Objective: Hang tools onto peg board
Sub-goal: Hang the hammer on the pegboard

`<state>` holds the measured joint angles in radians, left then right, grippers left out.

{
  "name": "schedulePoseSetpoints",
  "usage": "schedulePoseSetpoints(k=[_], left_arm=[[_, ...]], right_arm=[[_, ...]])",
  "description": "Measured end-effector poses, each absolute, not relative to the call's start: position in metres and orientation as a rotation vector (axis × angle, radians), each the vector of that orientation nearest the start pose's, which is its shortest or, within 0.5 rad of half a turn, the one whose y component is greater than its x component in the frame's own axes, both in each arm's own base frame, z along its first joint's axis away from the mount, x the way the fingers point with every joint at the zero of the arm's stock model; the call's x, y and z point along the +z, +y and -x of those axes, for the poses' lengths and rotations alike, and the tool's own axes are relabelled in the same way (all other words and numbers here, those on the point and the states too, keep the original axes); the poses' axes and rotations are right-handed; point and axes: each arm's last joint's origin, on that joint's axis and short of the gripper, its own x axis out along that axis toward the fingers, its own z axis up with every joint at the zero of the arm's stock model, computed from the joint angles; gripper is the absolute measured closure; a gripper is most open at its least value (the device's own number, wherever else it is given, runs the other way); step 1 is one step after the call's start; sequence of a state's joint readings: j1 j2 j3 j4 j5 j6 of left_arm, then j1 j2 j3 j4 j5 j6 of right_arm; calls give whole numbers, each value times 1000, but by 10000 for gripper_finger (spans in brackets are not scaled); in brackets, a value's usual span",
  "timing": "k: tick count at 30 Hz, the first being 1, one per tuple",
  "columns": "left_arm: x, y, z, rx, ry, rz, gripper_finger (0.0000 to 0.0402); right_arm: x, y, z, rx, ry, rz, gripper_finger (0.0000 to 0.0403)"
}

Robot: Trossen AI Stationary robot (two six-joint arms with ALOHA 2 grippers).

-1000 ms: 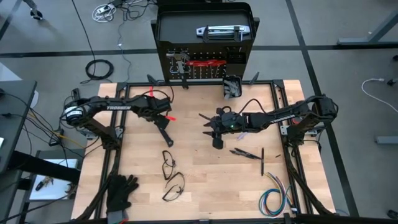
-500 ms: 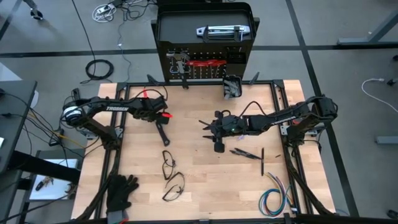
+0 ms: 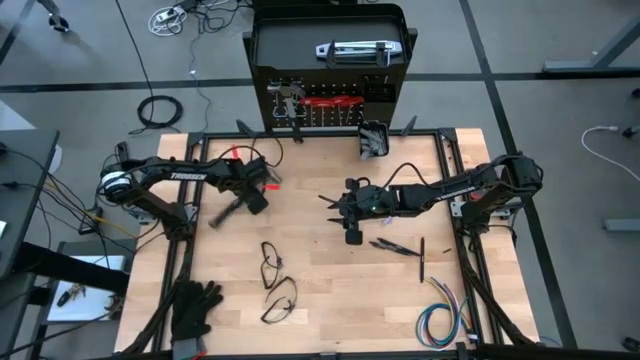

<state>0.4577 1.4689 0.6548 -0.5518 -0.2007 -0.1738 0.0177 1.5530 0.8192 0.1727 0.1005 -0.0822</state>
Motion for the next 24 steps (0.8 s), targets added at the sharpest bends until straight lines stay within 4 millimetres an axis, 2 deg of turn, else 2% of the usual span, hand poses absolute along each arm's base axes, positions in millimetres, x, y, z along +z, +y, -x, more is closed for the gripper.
schedulePoseSetpoints(k=[2,6,13,17,19,21,22,24], left_arm=[[135,103,-200,683,1327,296,330],[135,101,-201,675,1328,280,351],[137,88,-210,656,1321,211,351],[152,83,-221,648,1301,174,353],[166,81,-231,670,1198,156,357],[180,79,-240,704,1070,132,386],[185,76,-242,715,1025,130,399],[186,71,-242,734,1000,114,398]], right_arm=[[196,3,-319,-57,566,114,233],[196,3,-319,-58,566,114,233],[196,3,-319,-59,566,113,233],[196,2,-319,-68,572,117,233],[195,1,-318,-93,581,124,233],[194,-1,-317,-121,598,132,233],[193,-1,-316,-127,615,135,233],[190,-4,-314,-153,648,144,233]])
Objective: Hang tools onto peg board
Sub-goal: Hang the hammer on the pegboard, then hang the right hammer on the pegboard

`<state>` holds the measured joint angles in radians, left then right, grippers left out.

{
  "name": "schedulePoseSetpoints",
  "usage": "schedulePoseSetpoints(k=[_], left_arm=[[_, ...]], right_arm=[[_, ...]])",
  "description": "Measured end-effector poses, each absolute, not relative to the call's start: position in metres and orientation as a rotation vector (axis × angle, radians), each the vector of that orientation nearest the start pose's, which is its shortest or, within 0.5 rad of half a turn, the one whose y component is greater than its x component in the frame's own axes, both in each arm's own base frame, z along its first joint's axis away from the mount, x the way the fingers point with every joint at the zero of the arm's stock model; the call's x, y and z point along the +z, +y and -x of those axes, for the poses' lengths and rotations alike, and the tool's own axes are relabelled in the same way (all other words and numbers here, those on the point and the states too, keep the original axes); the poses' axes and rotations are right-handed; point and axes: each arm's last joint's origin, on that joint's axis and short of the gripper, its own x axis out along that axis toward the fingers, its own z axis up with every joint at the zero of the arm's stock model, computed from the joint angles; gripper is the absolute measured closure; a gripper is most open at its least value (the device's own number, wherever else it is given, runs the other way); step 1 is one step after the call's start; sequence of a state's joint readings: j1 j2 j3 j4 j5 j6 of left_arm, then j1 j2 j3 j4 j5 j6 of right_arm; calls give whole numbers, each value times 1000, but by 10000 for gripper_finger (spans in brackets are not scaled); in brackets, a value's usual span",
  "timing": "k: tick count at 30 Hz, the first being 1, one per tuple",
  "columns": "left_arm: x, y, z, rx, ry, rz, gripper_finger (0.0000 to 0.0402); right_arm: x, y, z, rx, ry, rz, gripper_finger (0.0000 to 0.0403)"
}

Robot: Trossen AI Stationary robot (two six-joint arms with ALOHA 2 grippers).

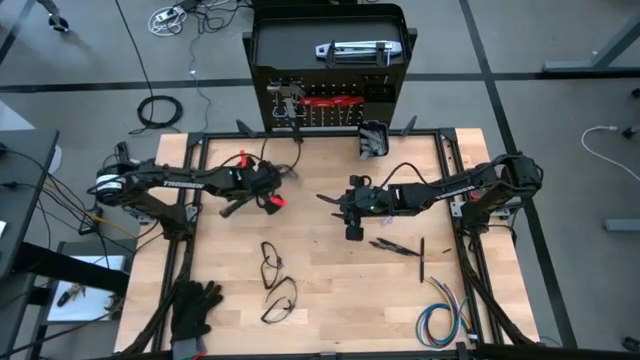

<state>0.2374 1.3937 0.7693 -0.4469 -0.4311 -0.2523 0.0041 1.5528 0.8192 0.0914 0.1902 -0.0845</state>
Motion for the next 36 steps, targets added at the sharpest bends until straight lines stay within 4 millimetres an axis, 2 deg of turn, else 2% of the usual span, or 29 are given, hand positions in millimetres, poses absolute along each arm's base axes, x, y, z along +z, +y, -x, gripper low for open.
schedulePoseSetpoints(k=[6,12,17,23,28,31,33,36], left_arm=[[187,67,-242,736,987,158,398],[191,80,-249,782,839,340,395],[187,94,-252,767,808,413,324],[165,114,-252,799,888,454,211],[143,128,-253,816,950,494,161],[129,135,-253,818,993,523,158],[120,138,-253,811,1025,542,171],[115,141,-256,764,1065,541,227]], right_arm=[[190,-9,-314,-190,659,126,233],[190,-8,-314,-167,648,117,233],[193,-8,-316,-140,617,107,233],[194,-6,-317,-97,603,103,233],[194,-6,-317,-93,602,108,233],[194,-6,-317,-93,603,109,233],[193,-6,-317,-92,606,110,233],[194,-6,-317,-92,604,111,233]])
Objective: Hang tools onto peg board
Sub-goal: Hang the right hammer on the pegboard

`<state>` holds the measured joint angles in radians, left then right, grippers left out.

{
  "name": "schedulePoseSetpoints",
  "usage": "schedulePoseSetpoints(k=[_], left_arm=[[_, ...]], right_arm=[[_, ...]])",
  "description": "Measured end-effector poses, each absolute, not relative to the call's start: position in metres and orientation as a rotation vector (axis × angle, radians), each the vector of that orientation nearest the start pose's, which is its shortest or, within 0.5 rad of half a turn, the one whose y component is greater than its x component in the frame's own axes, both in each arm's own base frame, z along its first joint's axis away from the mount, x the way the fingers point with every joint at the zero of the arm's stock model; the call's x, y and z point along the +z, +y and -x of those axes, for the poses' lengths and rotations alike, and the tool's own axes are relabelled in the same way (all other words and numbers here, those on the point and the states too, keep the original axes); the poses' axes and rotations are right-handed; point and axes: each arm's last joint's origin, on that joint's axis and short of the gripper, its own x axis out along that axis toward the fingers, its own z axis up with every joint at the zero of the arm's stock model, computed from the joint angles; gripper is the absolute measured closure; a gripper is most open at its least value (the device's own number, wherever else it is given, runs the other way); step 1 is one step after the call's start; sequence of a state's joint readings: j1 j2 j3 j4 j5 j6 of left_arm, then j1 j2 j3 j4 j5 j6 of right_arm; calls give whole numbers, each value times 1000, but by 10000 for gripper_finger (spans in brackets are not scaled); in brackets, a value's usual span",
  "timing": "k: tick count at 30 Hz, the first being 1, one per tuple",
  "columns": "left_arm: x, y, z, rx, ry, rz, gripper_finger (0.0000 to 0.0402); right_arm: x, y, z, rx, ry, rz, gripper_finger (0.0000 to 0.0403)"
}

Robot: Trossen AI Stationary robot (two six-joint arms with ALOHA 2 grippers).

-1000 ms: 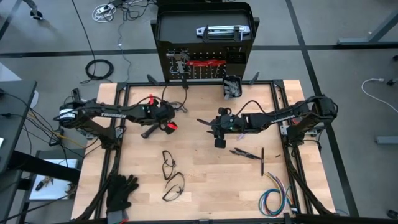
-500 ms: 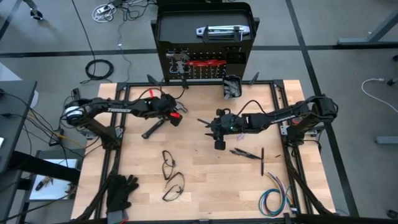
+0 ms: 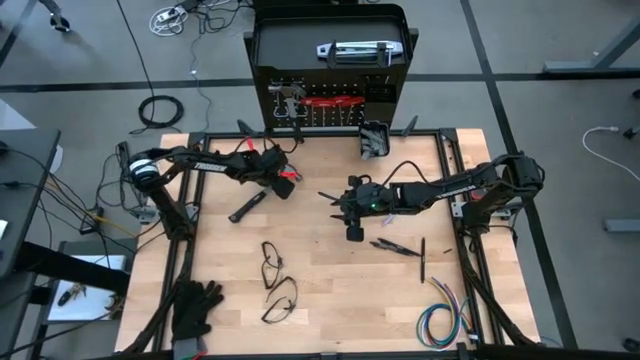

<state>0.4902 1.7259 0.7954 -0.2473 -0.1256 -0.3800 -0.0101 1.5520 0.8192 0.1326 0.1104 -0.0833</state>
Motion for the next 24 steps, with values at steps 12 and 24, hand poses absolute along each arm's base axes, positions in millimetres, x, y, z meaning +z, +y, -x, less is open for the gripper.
schedulePoseSetpoints(k=[12,24], left_arm=[[132,124,-276,647,1124,423,357],[183,80,-279,751,921,215,358]], right_arm=[[191,-6,-315,-91,634,111,233],[187,-8,-312,-99,693,94,233]])
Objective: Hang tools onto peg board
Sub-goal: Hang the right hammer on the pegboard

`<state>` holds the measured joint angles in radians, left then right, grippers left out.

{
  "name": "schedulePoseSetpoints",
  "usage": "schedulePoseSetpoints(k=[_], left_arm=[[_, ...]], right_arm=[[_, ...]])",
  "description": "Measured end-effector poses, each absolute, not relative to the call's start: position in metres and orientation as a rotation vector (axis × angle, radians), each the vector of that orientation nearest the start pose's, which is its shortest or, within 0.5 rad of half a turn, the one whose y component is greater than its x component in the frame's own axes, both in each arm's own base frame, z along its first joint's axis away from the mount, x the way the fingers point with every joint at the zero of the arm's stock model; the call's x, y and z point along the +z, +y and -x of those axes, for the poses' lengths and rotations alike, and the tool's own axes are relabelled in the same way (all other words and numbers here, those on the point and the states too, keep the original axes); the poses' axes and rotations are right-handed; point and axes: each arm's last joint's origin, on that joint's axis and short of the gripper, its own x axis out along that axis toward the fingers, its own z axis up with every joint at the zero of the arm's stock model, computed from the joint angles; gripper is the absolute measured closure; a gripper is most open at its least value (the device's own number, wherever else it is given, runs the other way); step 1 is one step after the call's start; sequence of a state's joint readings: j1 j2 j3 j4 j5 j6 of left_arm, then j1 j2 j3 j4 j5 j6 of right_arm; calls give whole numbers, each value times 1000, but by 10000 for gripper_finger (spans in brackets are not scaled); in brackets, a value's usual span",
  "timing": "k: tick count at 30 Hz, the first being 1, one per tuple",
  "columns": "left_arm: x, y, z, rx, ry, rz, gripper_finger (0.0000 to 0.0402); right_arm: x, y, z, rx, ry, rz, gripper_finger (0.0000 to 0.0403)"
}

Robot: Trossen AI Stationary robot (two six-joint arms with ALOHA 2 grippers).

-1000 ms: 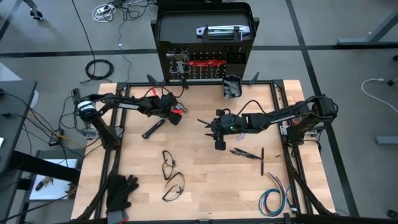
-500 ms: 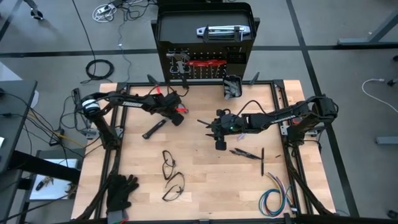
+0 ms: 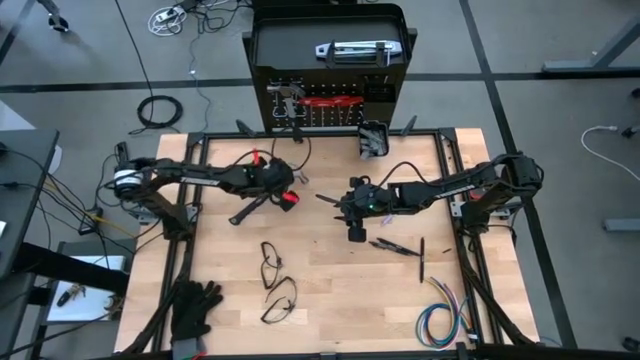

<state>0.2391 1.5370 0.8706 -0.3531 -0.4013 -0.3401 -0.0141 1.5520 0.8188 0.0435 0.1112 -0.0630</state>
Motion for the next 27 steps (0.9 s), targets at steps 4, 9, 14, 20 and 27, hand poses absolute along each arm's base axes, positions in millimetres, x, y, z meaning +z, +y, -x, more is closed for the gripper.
schedulePoseSetpoints(k=[4,9,14,20,27], left_arm=[[197,71,-281,805,814,186,358],[209,64,-289,908,644,125,358],[221,67,-295,1030,467,109,358],[243,72,-303,1136,255,28,358],[258,86,-303,1194,162,-27,358]], right_arm=[[187,-11,-312,-111,693,83,233],[185,-17,-310,-133,711,69,233],[186,-27,-306,-234,739,46,233],[191,-36,-302,-289,731,21,233],[196,-33,-299,-272,730,39,233]])
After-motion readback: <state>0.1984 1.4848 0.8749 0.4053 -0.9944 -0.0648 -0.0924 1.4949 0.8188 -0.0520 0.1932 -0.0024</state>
